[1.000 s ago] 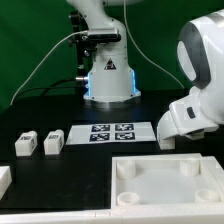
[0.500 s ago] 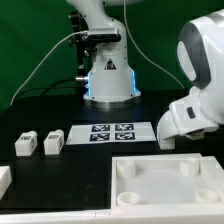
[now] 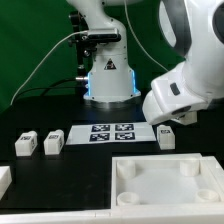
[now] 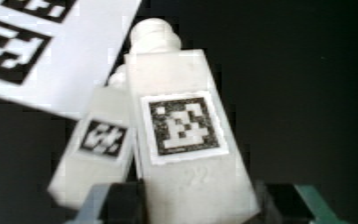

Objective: Assemble one leg

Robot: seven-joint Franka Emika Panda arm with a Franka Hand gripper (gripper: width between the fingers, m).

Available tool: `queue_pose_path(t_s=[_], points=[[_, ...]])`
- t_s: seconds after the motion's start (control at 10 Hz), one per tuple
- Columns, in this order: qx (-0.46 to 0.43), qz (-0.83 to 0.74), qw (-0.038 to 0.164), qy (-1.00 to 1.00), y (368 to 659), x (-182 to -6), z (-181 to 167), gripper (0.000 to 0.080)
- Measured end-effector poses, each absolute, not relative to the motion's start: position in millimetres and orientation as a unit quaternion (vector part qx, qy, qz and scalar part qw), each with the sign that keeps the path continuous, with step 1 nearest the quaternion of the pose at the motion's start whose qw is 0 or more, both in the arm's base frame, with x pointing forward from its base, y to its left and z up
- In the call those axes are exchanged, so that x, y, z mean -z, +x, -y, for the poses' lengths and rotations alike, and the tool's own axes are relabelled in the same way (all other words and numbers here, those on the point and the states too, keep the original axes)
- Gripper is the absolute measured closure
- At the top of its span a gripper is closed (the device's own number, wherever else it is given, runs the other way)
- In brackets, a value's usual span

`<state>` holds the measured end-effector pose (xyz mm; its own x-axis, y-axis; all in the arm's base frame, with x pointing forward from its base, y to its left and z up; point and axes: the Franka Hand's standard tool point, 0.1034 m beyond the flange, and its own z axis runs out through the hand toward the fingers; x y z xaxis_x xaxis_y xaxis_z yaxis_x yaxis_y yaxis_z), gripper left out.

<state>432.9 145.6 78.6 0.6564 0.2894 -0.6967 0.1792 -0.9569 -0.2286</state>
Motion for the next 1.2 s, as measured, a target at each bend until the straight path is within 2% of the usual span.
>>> queue_pose_path(t_s=[0.1,0.3,0.5,0.6,1.0,1.1,1.2], points=[[-0.321,0.123,0.074,-0.936,459.8,-90.3,-136.8,0.0502],[-0.226,0.104,0.071,-0.966,495.1,-130.2,-117.5,0.0502],[-0.156,0.087,0.062,-0.982,506.6,-172.6,-116.8,0.0502],[-0.114,0.077,0.066,-0.988,513.6,-181.7,-119.4,0.0502],[0.116,0.07,0.057,-0.989,524.0,-177.1,-108.8,0.0502],[0.147,0.077,0.08,-0.983,536.4,-177.6,-102.8,0.0502],[0.201,0.065,0.092,-0.973,562.5,-185.0,-94.4,0.0502]])
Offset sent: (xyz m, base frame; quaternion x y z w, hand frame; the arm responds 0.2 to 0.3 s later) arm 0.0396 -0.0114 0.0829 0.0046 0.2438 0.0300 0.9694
